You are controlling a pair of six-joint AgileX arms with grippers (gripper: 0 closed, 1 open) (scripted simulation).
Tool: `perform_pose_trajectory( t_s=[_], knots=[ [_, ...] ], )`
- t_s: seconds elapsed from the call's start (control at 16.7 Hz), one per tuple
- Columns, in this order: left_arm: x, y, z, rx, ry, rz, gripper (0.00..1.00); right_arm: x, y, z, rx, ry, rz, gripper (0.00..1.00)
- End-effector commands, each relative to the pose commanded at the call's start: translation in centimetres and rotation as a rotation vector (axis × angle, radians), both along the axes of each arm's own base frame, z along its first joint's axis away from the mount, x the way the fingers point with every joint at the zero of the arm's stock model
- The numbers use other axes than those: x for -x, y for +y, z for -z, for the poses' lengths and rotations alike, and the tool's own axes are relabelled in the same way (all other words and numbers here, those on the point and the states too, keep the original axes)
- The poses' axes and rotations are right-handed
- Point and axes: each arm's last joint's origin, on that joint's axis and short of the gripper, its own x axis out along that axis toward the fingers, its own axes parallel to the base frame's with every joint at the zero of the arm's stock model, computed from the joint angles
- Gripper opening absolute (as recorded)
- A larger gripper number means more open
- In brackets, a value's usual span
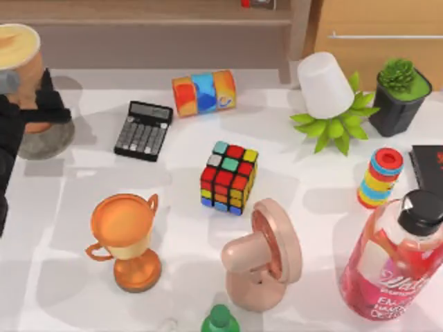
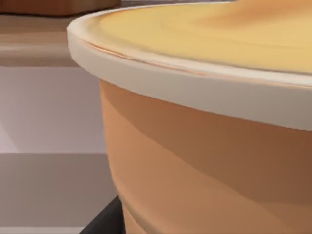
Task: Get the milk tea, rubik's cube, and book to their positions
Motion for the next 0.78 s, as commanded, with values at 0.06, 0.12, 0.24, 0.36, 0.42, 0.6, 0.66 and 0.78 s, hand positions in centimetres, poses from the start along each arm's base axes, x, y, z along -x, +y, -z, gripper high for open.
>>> perform_pose_trajectory(
  t_s=[0.06,0.12,0.24,0.36,0.42,0.6,0.66,0.78],
  knots=[
    [0.03,0.02,0.22,0.000,0.001,-0.001,0.00,0.00,0.00,0.00,0.000,0.000,0.000,1.00],
    [0.05,0.02,0.32,0.000,0.003,-0.001,0.00,0.00,0.00,0.00,0.000,0.000,0.000,1.00],
    [0.05,0.02,0.32,0.000,0.003,-0.001,0.00,0.00,0.00,0.00,0.000,0.000,0.000,1.00],
    [0.05,0.02,0.32,0.000,0.003,-0.001,0.08,0.00,0.00,0.00,0.000,0.000,0.000,1.00],
    [0.05,0.02,0.32,0.000,0.003,-0.001,0.15,0.00,0.00,0.00,0.000,0.000,0.000,1.00],
    [0.05,0.02,0.32,0.000,0.003,-0.001,0.38,0.00,0.00,0.00,0.000,0.000,0.000,1.00],
    [0.05,0.02,0.32,0.000,0.003,-0.001,0.45,0.00,0.00,0.00,0.000,0.000,0.000,1.00],
    [0.05,0.02,0.32,0.000,0.003,-0.001,0.60,0.00,0.00,0.00,0.000,0.000,0.000,1.00]
  ],
)
